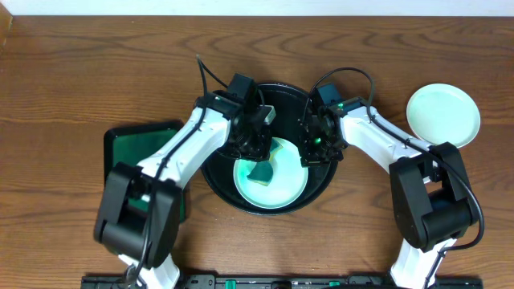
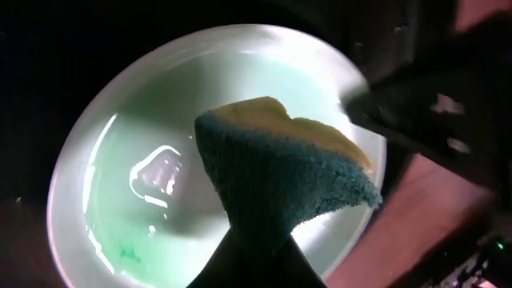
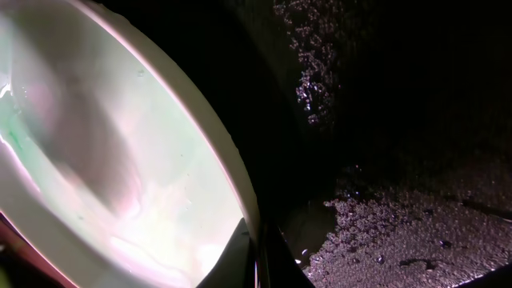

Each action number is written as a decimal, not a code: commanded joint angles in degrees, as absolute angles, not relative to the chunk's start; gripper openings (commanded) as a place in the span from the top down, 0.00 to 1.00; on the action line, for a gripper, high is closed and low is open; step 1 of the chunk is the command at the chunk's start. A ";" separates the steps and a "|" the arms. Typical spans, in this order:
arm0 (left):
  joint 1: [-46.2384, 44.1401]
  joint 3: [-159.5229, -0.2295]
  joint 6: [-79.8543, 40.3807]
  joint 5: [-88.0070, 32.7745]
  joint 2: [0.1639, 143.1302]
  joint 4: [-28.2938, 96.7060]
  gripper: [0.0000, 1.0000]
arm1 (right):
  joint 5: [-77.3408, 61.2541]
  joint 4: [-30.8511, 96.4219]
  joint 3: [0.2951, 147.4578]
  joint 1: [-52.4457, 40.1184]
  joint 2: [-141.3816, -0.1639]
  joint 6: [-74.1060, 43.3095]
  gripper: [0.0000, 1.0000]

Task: Clean dirty plates on tray and stack at the side
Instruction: 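Keep rubbing the sponge over the plate surface with the left gripper, then scrub the plate center with the sponge while the right gripper holds the rim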

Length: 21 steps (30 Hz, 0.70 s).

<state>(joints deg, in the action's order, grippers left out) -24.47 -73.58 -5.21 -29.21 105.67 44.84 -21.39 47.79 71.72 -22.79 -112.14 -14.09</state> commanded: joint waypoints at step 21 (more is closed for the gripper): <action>-18.09 -75.13 -11.46 4.21 115.94 50.81 0.93 | -21.21 49.74 72.86 -22.92 -113.16 -14.94 0.99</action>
